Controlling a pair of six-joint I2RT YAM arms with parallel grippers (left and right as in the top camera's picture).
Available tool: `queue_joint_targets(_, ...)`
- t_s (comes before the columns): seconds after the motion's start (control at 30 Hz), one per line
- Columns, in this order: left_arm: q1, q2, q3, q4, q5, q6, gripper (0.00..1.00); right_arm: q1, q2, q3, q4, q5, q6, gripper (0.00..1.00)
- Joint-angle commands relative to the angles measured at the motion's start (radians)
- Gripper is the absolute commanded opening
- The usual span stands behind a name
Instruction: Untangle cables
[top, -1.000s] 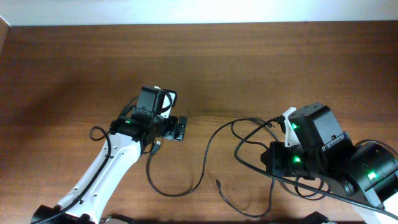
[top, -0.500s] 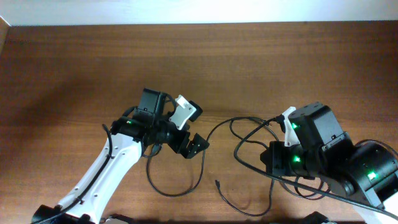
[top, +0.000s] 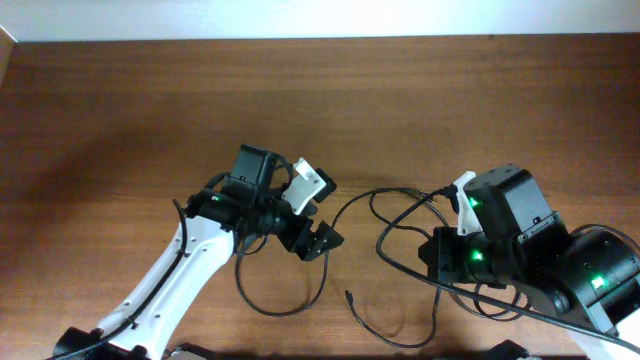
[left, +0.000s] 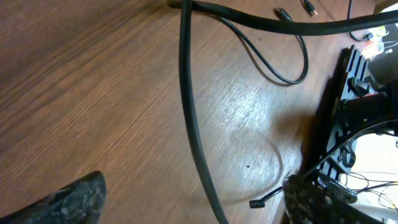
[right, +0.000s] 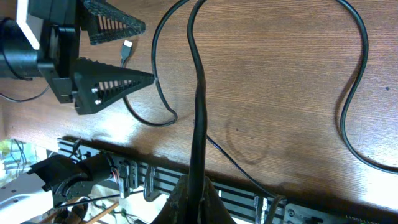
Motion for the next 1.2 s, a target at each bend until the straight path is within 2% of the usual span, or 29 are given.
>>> queue_joint_targets(0.0, -0.034, 0.048, -0.002, 0.003, -0.018, 0.012, 0.89, 0.005, 0.0, 0.023, 0.006, -0.005, -0.005, 0.04)
queue_joint_targets(0.03, -0.048, 0.072, -0.002, 0.008, -0.019, 0.012, 0.86, 0.005, 0.0, 0.023, 0.006, -0.005, -0.005, 0.04)
queue_joint_targets(0.1, -0.061, 0.109, -0.002, 0.02, -0.03, 0.012, 0.7, 0.005, 0.0, 0.023, 0.006, -0.005, -0.005, 0.04)
queue_joint_targets(0.13, -0.063, 0.127, -0.002, 0.027, -0.03, 0.012, 0.56, 0.005, 0.0, 0.023, 0.006, -0.005, -0.005, 0.04)
queue_joint_targets(0.2, -0.063, 0.152, -0.002, 0.035, -0.03, 0.012, 0.45, 0.005, 0.0, 0.023, 0.006, -0.005, -0.005, 0.04)
queue_joint_targets(0.27, -0.063, 0.163, -0.002, 0.042, -0.036, 0.012, 0.27, 0.005, 0.0, 0.023, 0.006, -0.005, -0.005, 0.04)
queue_joint_targets(0.3, -0.063, 0.163, -0.002, 0.05, -0.054, 0.01, 0.09, 0.005, 0.0, 0.023, 0.006, -0.005, -0.005, 0.04)
queue_joint_targets(0.33, -0.063, 0.163, -0.002, 0.055, -0.072, -0.001, 0.0, 0.005, 0.0, 0.023, 0.006, -0.005, -0.005, 0.04)
queue_joint_targets(0.57, -0.021, 0.163, -0.002, 0.155, -0.273, -0.305, 0.0, 0.005, 0.0, 0.023, 0.006, -0.005, -0.005, 0.04)
queue_joint_targets(0.73, 0.05, 0.163, -0.002, 0.17, -0.375, -0.522, 0.0, 0.005, 0.0, 0.023, 0.006, -0.005, -0.005, 0.04)
queue_joint_targets(0.93, 0.106, 0.163, -0.002, 0.169, -0.381, -0.634, 0.0, 0.005, 0.0, 0.023, 0.006, -0.005, -0.005, 0.04)
queue_joint_targets(1.03, 0.113, 0.163, -0.002, 0.164, -0.437, -0.687, 0.0, 0.005, 0.0, 0.023, 0.006, -0.005, -0.005, 0.04)
queue_joint_targets(1.17, 0.108, 0.163, -0.002, 0.15, -0.426, -0.695, 0.01, 0.005, 0.0, 0.023, 0.021, 0.056, -0.003, 0.04)
